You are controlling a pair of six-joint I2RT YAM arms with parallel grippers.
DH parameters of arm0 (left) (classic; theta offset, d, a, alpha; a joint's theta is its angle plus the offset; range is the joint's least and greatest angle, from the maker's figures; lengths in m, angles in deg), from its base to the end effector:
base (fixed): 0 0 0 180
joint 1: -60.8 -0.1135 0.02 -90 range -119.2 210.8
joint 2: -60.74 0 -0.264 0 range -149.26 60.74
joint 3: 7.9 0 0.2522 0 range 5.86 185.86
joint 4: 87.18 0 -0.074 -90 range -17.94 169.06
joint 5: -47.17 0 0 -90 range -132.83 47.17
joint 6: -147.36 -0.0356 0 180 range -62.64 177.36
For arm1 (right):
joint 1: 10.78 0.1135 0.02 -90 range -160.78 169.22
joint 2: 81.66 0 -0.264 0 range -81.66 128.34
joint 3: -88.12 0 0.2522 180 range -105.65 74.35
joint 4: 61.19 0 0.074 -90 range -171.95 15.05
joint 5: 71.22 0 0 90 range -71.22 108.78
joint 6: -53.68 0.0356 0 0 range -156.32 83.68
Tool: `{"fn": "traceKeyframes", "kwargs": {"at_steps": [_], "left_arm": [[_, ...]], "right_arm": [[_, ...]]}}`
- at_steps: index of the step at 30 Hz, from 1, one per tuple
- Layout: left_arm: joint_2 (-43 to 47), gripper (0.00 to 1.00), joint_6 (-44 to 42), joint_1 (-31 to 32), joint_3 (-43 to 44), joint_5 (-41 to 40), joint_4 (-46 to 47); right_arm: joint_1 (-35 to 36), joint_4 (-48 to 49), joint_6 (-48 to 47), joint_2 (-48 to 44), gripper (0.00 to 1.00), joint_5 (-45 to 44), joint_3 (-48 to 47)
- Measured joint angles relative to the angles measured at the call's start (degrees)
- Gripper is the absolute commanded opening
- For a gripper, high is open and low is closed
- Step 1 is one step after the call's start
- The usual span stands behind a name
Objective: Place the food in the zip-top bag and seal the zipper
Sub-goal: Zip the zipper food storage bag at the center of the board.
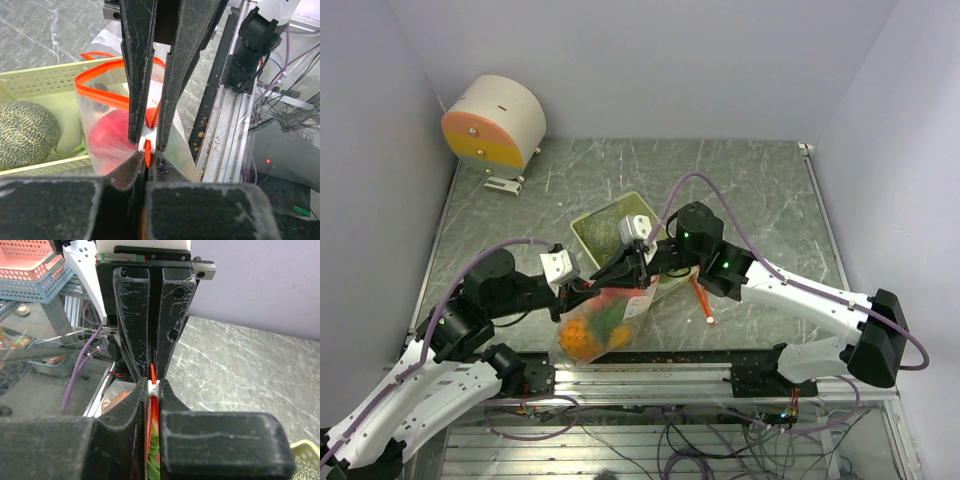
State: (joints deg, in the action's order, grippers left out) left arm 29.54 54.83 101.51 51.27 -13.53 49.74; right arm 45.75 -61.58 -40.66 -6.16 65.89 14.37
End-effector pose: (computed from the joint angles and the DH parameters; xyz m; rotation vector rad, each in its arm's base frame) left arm 0.0783 -0.0904 0.3412 1.0346 1.5967 -0.9281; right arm 0.1460 0.2681 0.3577 -1.4214 1.0628 1.3340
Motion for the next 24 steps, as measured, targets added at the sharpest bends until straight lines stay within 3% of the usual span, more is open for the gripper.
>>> {"fn": "traceKeyframes", "kwargs": {"at_steps": [9,24], "left_arm": [[2.6,0.07,0.0,-0.1,0.0,-2.6,-1.2],[3.7,0.07,0.0,-0.1,4.0,-10.8,-5.1]], "right_arm": [[-1.2,-3.0,-0.7,-2.0,0.0,-5.6,2.4],[-10.6,-6.6,-1.7,-6.0,0.0,-8.1,8.6]]}}
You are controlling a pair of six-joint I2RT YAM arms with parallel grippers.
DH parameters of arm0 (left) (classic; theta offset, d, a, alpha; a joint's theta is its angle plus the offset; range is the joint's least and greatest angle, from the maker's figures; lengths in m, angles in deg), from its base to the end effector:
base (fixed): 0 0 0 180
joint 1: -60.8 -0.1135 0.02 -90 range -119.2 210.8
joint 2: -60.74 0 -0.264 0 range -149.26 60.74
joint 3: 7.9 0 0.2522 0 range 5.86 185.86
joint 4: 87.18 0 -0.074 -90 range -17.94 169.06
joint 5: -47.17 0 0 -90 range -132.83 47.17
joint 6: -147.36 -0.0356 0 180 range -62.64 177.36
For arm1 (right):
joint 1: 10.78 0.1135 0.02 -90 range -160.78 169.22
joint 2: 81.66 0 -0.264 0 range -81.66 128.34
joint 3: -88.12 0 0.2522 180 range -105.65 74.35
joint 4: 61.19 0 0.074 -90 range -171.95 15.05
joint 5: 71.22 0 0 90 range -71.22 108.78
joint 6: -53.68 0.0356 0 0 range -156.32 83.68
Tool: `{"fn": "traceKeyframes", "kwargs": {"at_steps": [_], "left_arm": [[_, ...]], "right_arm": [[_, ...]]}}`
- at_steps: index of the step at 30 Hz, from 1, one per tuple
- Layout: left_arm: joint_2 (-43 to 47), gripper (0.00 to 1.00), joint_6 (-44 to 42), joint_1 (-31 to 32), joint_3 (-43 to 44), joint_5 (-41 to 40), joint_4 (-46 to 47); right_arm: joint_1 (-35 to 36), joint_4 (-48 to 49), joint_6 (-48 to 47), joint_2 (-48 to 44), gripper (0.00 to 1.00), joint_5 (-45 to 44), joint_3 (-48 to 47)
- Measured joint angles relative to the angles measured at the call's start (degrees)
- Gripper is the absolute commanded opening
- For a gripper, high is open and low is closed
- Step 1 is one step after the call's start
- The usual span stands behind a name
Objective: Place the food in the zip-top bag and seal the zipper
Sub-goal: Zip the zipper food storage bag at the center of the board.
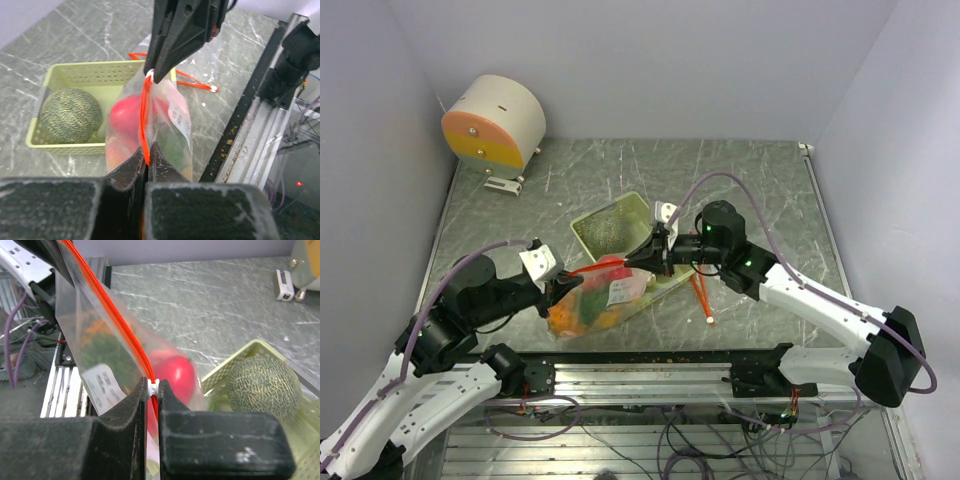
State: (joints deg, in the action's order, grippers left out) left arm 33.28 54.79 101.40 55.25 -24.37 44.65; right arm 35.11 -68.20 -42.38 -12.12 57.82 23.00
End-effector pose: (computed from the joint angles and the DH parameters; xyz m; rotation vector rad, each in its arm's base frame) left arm 0.0654 -0.0709 0.3591 0.8937 1.6111 -0.7586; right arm 0.1780 0.2158 0.3213 -1.2474 1.3782 1.0926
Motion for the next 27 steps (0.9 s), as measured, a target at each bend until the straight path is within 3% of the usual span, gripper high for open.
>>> {"fn": "traceKeyframes", "kwargs": {"at_steps": [11,27], "left_arm": [[0.5,0.07,-0.1,0.0,3.7,-7.5,-3.4],[0.9,0.07,0.0,0.0,5.7,-14.8,-6.7]], "right_arm": [[-4.2,-0.2,0.3,-3.9,0.0,-2.0,3.7],[-8.0,-0.7,5.2,-3.8,0.0,-11.8,4.5]]}}
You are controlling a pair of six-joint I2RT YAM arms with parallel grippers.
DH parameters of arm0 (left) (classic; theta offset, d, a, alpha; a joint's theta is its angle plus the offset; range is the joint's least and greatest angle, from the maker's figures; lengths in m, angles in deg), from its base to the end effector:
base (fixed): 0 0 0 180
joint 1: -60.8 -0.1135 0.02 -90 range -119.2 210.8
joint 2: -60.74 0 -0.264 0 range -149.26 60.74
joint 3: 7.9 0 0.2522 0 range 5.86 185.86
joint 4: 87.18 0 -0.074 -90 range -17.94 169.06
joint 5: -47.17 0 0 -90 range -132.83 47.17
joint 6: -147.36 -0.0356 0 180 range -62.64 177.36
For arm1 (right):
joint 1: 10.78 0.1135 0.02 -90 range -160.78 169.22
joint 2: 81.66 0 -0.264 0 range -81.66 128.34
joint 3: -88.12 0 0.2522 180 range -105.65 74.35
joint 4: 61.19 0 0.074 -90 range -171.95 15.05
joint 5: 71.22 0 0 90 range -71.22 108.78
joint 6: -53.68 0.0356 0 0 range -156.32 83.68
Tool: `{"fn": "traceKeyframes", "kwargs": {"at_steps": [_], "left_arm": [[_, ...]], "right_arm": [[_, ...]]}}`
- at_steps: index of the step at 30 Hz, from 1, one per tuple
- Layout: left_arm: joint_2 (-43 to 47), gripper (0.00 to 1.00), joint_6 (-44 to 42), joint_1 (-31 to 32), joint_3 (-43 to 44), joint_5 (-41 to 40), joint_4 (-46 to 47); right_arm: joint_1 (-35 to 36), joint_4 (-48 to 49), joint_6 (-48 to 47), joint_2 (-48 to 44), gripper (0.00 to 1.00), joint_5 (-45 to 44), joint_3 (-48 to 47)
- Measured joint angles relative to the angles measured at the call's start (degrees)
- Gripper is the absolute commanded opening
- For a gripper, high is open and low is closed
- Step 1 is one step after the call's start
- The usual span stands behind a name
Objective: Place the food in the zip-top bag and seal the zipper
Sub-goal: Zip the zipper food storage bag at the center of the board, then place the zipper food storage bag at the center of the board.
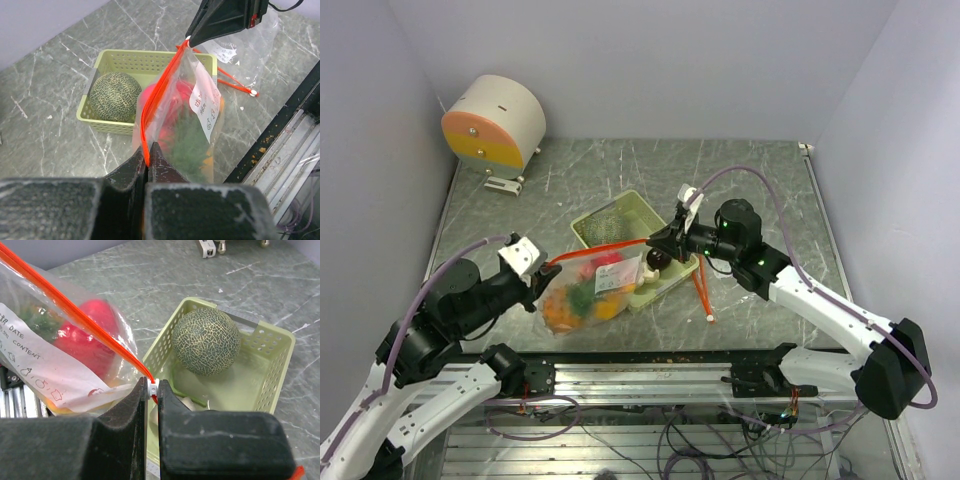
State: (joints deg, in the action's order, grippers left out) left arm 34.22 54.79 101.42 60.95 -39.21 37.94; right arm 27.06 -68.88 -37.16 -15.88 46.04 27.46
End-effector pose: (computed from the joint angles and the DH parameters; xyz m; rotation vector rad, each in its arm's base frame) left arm 0.0571 -0.0519 0.3774 0.7129 1.6756 -0.5302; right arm 0.2000 0.1760 0.3083 -0.9371 1.6040 0.8813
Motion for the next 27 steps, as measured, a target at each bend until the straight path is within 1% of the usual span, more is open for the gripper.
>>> {"fn": "traceKeyframes", "kwargs": {"at_steps": [1,2,3,5,6,7,11,14,18,23,27], "left_arm": [[0.0,0.07,0.0,0.0,0.2,-0.1,-0.3],[0.0,0.07,0.0,0.0,0.5,-0.2,-0.5],[0.0,0.07,0.0,0.0,0.7,-0.4,-0.6],[0.1,0.07,0.3,0.0,0.9,-0.9,-0.7],[0.1,0.07,0.5,0.0,1.1,-1.4,-0.8],[0.3,0.07,0.9,0.0,1.5,-2.6,-0.7],[0.2,0.07,3.3,0.0,3.3,-9.5,-0.7],[-1.2,0.07,6.8,0.0,5.5,-19.2,-0.4],[-3.6,0.07,13.0,0.0,6.0,-33.5,0.3],[-7.4,0.07,19.9,0.0,2.7,-47.6,3.6],[-10.7,0.07,24.3,0.0,-0.1,-57.2,5.9]], "right_arm": [[0.0,0.0,0.1,0.0,0.0,-0.1,0.0],[-0.1,0.0,0.3,0.0,0.13,0.0,0.0],[-0.1,0.0,0.5,0.0,0.37,0.2,0.0],[-0.2,0.1,1.7,-0.2,0.71,0.7,0.0],[-0.4,0.2,2.5,-0.6,0.93,0.7,0.2],[-0.9,0.2,3.4,-1.1,0.99,0.7,0.4],[-1.5,0.5,7.9,-3.8,1.0,-1.3,0.6],[-1.5,-0.2,11.7,-4.8,1.0,-4.2,0.2],[-1.5,-2.6,16.5,-3.5,1.0,-9.7,-0.9],[-1.5,-8.3,22.3,-0.9,1.0,-20.8,-2.6],[-1.5,-13.5,26.5,0.2,1.0,-31.0,-3.9]]}}
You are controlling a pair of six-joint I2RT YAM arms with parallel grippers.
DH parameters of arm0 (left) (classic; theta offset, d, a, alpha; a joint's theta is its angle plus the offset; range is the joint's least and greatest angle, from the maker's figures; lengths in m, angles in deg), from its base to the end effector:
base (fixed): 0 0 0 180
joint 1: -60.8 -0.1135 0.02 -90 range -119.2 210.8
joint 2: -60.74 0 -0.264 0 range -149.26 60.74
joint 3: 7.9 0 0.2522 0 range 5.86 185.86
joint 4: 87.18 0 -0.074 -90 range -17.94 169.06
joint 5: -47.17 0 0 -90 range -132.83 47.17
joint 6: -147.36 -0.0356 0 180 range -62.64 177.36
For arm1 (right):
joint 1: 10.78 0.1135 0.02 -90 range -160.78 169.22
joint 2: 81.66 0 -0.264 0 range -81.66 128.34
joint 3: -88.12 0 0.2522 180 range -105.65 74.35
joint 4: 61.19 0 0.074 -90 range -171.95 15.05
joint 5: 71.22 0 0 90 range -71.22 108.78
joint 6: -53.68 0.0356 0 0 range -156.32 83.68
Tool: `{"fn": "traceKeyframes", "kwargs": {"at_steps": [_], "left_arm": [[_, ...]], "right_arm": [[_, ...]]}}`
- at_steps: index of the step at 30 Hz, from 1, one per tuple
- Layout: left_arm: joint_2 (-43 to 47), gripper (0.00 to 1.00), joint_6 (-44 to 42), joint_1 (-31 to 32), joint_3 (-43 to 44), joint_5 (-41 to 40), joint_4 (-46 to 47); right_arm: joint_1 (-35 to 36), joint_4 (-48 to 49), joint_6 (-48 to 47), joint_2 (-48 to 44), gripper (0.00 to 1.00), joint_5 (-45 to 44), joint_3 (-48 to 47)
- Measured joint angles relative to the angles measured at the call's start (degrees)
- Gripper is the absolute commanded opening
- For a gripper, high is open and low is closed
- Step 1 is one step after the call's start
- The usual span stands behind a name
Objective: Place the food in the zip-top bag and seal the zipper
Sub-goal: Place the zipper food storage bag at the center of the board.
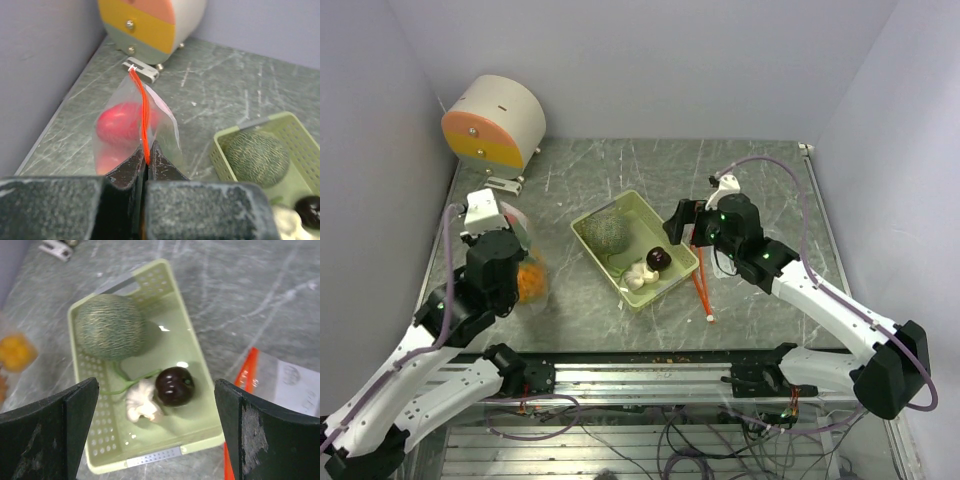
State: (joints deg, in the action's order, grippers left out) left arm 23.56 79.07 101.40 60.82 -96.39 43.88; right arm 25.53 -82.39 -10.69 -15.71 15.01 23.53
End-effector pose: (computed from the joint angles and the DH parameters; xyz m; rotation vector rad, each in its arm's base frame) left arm 0.1063 -0.0534 0.3765 -0.3308 1.7186 0.0851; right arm 0.2155 0.1554 0.3066 -0.1438 2.0148 0.6366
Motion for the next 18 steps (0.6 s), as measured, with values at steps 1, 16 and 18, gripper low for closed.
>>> {"fn": "traceKeyframes", "kwargs": {"at_steps": [1,16,18], "left_arm": [[-0.6,0.1,0.7,0.0,-0.9,-2.0,1.0],[-6.4,1.0,1.2,-0.7,-8.0,-0.1,15.7],[-7.0,1.0,1.0,-0.8,-8.4,2.2,16.3]], "right_arm": [[0.0,-1.0,0.9,0.0,1.0,-2.3,-0.2],[-0.8,-18.3,15.3,0.0,0.99,-28.1,1.5],[-1.0,-20.5,16.4,0.0,0.99,-28.2,2.6]]}}
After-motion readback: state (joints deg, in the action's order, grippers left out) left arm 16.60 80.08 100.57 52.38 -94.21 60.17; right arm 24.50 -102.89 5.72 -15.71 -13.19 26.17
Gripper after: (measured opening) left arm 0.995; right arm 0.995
